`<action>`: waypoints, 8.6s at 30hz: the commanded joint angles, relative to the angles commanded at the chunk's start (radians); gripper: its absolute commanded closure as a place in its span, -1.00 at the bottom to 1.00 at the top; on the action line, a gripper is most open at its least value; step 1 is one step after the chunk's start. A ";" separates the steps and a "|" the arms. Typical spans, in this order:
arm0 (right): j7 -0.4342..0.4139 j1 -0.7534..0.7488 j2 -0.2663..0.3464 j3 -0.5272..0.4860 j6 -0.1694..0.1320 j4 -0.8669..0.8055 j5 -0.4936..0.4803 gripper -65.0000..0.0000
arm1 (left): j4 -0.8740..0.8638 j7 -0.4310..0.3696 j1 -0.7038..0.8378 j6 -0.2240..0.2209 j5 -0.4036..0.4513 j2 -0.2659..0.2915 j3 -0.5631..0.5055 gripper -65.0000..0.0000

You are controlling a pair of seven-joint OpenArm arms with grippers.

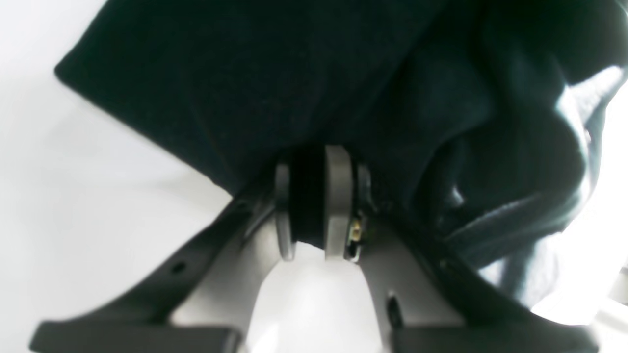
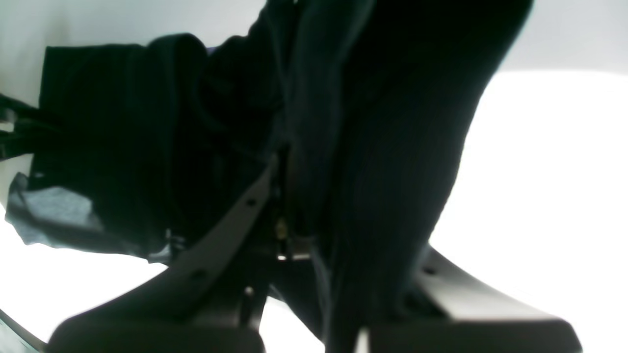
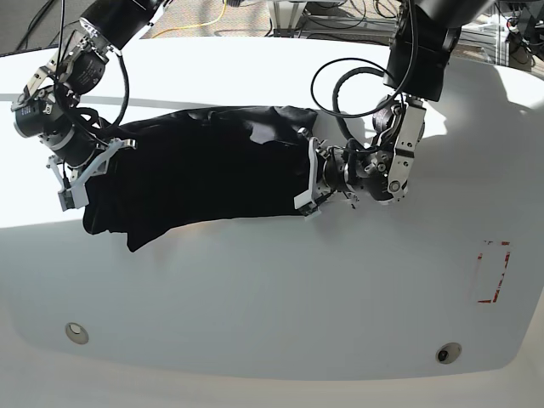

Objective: Layout the t-shirt on the table in an organized manner, then fold the t-shirt properly
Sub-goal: 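Fold the bundle in half, carrying the left gripper's end toward the right gripper, then release the bundle with the left gripper and raise it away, then press the folded black bundle flat with the right gripper, then move the left gripper to the bundle edge beside the right gripper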

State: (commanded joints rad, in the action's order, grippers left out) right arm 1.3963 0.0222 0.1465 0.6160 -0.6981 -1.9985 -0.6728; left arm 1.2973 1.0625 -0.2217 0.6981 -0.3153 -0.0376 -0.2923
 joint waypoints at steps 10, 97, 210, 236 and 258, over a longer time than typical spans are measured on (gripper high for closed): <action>0.000 -0.014 -0.015 -0.109 0.000 -0.029 -0.055 1.00 | 0.000 0.000 -0.003 0.000 0.000 0.058 0.000 0.75; -0.298 0.031 -0.014 -0.736 0.000 -0.026 0.379 -1.00 | 0.448 0.052 0.063 0.000 -0.008 -0.161 0.713 0.75; -0.687 -0.278 0.026 -0.755 0.000 0.037 0.852 1.00 | 0.442 0.051 0.144 0.000 -0.003 -0.157 0.624 0.75; -0.687 -0.241 -0.040 -0.756 0.000 -0.041 0.852 1.00 | 0.293 0.038 0.144 0.000 -0.008 -0.135 0.448 0.75; -0.687 -0.216 -0.074 -0.758 0.000 -0.038 0.850 1.00 | 0.086 -0.054 0.048 0.000 -0.069 0.129 0.397 0.75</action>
State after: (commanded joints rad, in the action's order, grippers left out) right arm 0.7096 -0.1941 0.0729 -0.1419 -0.6981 -2.0369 0.1772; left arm 1.3832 1.0088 -0.1741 0.6981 -0.3844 0.0913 0.1051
